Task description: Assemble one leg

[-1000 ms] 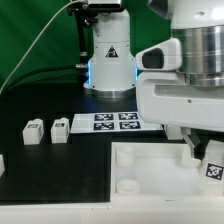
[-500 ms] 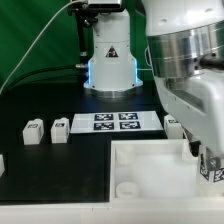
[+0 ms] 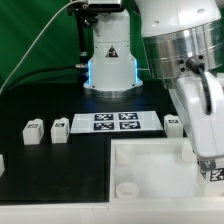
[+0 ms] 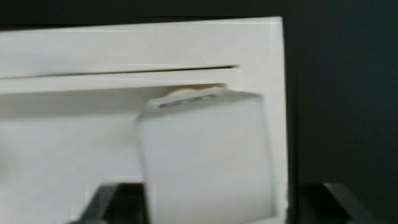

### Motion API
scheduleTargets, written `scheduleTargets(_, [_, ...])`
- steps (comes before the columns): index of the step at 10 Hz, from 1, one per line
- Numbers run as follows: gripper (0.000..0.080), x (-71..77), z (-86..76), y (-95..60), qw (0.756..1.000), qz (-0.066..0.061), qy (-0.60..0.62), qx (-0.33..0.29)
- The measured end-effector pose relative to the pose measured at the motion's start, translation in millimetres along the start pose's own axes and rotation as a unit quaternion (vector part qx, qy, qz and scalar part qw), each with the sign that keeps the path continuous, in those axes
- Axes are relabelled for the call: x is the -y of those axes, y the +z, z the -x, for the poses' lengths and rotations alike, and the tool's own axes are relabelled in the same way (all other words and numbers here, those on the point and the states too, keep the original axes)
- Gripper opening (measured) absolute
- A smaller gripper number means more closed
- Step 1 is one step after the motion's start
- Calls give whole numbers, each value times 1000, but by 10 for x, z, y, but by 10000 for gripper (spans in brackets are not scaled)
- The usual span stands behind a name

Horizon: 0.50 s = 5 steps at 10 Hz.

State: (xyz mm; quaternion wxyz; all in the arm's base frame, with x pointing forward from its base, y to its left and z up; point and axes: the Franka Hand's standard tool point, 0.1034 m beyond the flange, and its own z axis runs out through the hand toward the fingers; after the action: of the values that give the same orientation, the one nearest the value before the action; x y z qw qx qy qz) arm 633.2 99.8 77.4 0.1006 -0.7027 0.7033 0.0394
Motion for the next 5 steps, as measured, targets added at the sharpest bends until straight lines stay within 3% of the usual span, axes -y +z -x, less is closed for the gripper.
scheduleTargets(1, [555,-14,34,42,997,-16,-80,-9])
scheduleTargets(2, [622,-68,64,78,982,-10,-189,-14])
scheduleTargets(5, [648,-76,109,80,935,-2,-353,-23])
